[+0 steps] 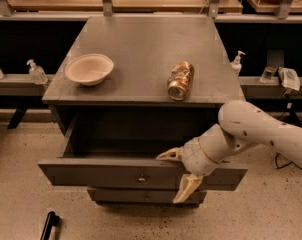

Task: Open top drawer

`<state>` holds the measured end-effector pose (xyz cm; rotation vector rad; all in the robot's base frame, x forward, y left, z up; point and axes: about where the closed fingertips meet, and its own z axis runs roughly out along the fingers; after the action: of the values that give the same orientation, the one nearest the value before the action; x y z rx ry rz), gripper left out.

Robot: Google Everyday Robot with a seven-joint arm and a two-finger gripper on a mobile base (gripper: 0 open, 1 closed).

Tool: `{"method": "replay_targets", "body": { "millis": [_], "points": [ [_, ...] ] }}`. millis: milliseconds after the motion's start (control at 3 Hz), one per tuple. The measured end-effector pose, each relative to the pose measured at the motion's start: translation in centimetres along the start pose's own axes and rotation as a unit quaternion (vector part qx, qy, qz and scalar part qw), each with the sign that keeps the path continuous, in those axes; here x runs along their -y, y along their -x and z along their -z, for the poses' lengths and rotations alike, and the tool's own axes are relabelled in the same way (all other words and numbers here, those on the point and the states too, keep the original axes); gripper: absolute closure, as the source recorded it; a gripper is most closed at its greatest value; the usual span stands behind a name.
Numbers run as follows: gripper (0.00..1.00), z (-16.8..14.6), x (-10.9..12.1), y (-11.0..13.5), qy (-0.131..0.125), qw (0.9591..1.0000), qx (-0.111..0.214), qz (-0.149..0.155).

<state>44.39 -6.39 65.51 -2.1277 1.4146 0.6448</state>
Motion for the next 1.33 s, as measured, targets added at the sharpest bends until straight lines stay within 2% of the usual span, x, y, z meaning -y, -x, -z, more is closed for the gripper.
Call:
{"method": "replay_targets", "body": {
  "millis": [667,1000,1333],
  "points": [
    [0.32,0.9,-5.2,2.8,0.030,0.9995,0.010,0.008],
    [0.32,1.1,-6.5,3.6,0.039,0.9991,0.017,0.010],
    [0.32,1.4,-6.2,4.1,0.031,0.9991,0.025,0.013]
  ]
}}
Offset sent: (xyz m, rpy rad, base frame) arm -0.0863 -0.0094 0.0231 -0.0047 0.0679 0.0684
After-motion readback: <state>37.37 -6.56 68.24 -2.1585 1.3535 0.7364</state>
